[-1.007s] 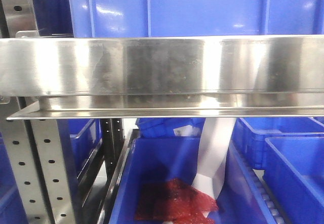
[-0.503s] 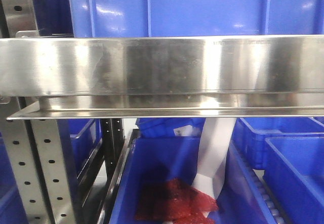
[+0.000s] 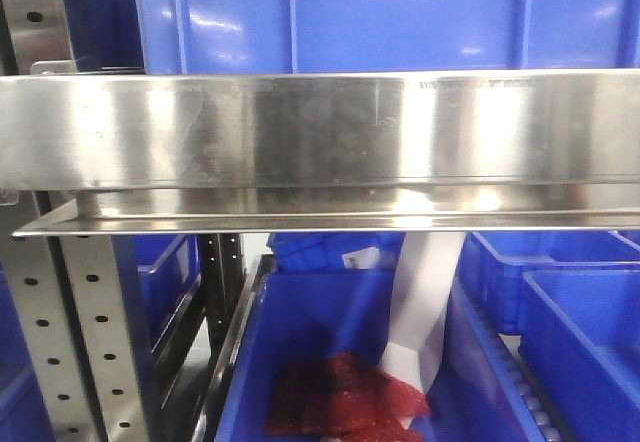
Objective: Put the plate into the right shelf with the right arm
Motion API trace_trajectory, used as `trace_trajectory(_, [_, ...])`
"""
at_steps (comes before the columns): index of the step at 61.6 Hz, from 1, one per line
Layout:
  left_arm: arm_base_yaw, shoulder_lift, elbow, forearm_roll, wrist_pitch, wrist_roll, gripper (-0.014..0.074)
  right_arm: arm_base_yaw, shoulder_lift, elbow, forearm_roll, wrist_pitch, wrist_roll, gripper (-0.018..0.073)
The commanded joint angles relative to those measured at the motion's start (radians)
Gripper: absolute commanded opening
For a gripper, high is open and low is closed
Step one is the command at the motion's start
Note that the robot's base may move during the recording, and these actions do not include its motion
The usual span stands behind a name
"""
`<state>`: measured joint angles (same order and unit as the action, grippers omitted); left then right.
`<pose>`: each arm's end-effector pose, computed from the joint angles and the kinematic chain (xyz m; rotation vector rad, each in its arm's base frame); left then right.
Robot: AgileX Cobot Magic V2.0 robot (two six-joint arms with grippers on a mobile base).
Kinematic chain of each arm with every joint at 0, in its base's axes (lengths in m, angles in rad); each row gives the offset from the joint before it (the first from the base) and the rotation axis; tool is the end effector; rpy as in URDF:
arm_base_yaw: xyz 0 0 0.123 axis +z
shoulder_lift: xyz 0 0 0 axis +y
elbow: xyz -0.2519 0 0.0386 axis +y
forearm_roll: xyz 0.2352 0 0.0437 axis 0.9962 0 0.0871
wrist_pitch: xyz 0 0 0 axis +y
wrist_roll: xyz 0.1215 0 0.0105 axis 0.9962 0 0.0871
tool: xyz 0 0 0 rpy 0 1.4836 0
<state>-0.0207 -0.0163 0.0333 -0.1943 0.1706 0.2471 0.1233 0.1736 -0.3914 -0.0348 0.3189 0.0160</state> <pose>0.1046 -0.0062 0.1852 0.0884 1.6657 -0.0010 0.1001 0.0111 0.2962 -0.1026 1.5817 0.0744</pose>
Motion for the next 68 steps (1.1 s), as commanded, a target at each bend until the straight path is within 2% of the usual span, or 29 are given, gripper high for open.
trace_trajectory(1, [-0.001,-0.01,0.008,-0.008,-0.083,-0.003,-0.0047,-0.056,-0.05,0.062,0.035,-0.118,-0.038,0.003])
trace_trajectory(14, [-0.001,-0.01,0.008,-0.008,-0.083,-0.003,-0.0047,-0.075,-0.125,0.298,0.035,-0.283,-0.037,0.003])
trace_trajectory(23, [-0.001,-0.01,0.008,-0.008,-0.083,-0.003,-0.0047,-0.076,-0.146,0.395,0.068,-0.379,-0.037,0.003])
trace_trajectory(28, [-0.001,-0.01,0.008,-0.008,-0.083,-0.003,-0.0047,-0.086,-0.17,0.415,0.098,-0.361,-0.037,0.003])
trace_trajectory(40, [-0.001,-0.01,0.008,-0.008,-0.083,-0.003,-0.0047,-0.128,-0.198,0.413,0.098,-0.331,-0.049,0.003])
trace_trajectory(68, [-0.001,-0.01,0.008,-0.008,-0.083,-0.003,-0.0047,-0.128,-0.198,0.413,0.098,-0.325,-0.049,0.003])
